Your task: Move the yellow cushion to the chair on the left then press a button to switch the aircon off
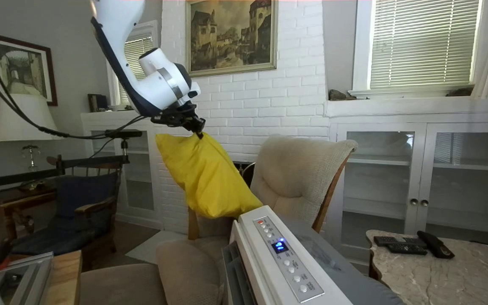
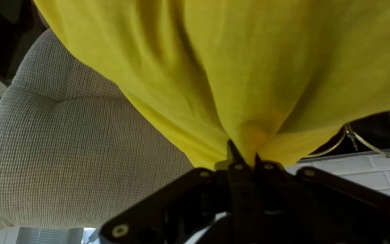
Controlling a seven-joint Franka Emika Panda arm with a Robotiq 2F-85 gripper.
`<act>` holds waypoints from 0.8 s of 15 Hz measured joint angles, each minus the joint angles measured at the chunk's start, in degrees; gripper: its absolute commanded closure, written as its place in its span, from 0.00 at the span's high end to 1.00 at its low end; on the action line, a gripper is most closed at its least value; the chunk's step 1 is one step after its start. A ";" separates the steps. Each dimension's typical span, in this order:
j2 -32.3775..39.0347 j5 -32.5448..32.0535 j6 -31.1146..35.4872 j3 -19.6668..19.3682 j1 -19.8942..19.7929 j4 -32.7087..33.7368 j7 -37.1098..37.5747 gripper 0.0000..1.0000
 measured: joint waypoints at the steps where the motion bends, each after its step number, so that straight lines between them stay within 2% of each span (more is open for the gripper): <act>1: 1.93 -2.89 -1.36 -1.24 1.67 2.12 2.85 0.00; 7: 16.61 -21.05 -7.55 -8.34 13.58 15.98 20.20 0.00; 12: 27.10 -25.19 -8.96 -11.08 18.39 24.73 23.50 0.02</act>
